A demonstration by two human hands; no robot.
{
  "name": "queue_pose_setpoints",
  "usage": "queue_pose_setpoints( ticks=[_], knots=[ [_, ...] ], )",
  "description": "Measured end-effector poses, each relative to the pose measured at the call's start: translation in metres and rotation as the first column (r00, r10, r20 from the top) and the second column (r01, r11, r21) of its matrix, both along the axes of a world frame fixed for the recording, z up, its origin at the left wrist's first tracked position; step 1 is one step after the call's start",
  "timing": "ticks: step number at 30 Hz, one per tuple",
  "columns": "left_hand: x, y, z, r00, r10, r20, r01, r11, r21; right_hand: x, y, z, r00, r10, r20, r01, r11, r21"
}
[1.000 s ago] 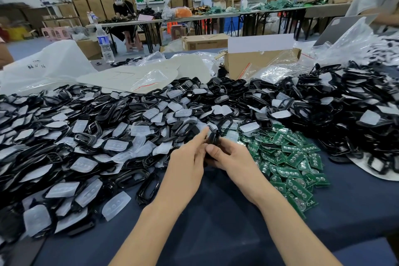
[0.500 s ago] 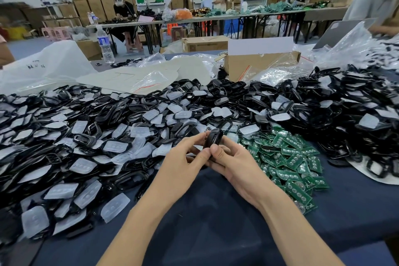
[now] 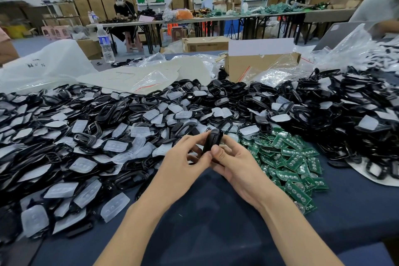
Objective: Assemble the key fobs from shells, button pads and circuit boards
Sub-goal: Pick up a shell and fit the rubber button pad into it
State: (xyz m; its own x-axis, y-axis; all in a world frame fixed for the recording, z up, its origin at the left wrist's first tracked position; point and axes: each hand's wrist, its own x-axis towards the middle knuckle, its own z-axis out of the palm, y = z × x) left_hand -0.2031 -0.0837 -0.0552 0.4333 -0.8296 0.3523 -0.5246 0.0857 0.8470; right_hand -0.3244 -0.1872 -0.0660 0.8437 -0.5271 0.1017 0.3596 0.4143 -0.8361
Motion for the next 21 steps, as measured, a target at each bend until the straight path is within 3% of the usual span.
queue_pose_setpoints(
  ticks=[21],
  knots=[
    [0.0059,0.0073,0.0025,0.992,-0.042,0.121,0.042,0.999,0.004,-0.0039,0.0018,0.0028,1.000,0.025,-0.015,-0.025,1.000,-0.006]
  ],
)
